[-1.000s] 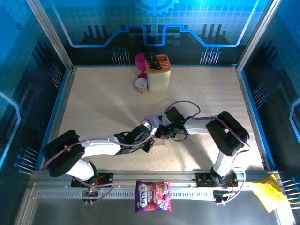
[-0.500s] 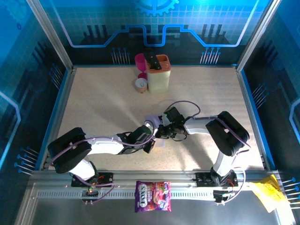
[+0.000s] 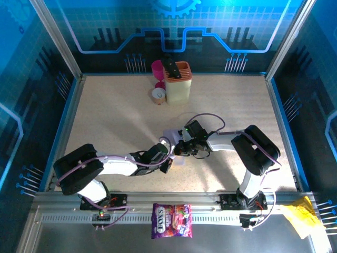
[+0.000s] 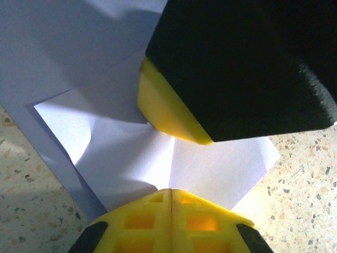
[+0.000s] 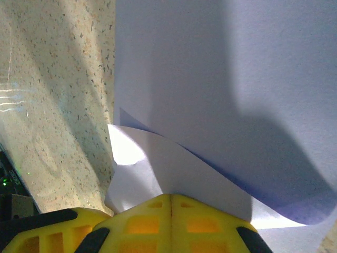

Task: Fold a paper plane with a square sheet of paper (pick it up from the middle)
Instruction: Fold the triangle a second time at the center of the table.

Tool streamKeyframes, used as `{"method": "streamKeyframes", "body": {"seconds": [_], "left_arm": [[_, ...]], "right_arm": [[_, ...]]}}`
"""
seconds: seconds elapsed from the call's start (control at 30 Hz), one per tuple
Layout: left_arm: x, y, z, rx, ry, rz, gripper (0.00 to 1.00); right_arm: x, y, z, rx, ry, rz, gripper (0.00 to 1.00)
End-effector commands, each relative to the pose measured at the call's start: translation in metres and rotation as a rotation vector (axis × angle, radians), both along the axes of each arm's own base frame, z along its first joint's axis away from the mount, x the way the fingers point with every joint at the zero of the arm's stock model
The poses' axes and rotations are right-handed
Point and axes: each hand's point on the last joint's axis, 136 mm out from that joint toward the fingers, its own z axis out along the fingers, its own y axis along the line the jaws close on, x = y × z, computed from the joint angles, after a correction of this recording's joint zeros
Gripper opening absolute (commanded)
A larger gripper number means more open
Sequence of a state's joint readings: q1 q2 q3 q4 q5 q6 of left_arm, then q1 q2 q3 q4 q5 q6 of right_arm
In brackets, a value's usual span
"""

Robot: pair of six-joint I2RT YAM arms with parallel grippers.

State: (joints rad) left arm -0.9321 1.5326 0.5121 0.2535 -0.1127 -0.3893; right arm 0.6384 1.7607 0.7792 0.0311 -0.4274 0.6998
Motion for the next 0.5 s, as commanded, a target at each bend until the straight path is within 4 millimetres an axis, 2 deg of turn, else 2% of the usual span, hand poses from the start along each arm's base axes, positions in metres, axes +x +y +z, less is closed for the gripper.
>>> {"method": "streamKeyframes", "body": {"seconds": [0.0, 0.1, 0.37, 0.47], "left_arm": [[-0.015, 0.019, -0.023, 0.067, 0.058, 0.026, 0.0], [-0.018, 0.019, -0.026, 0.062, 0.063, 0.032, 0.0], [-0.021, 0.021, -0.031, 0.05, 0.076, 0.046, 0.0], [-0.021, 0.02, -0.031, 0.045, 0.077, 0.044, 0.0]], "right_arm": [[-0.014, -0.023, -0.026, -0.102, 0.081, -0.025, 0.0], [-0.009, -0.017, -0.014, -0.064, 0.053, -0.013, 0.0], [0.009, -0.009, 0.043, 0.031, -0.08, -0.01, 0.0], [0.005, -0.007, 0.048, 0.029, -0.084, -0.001, 0.0]]}}
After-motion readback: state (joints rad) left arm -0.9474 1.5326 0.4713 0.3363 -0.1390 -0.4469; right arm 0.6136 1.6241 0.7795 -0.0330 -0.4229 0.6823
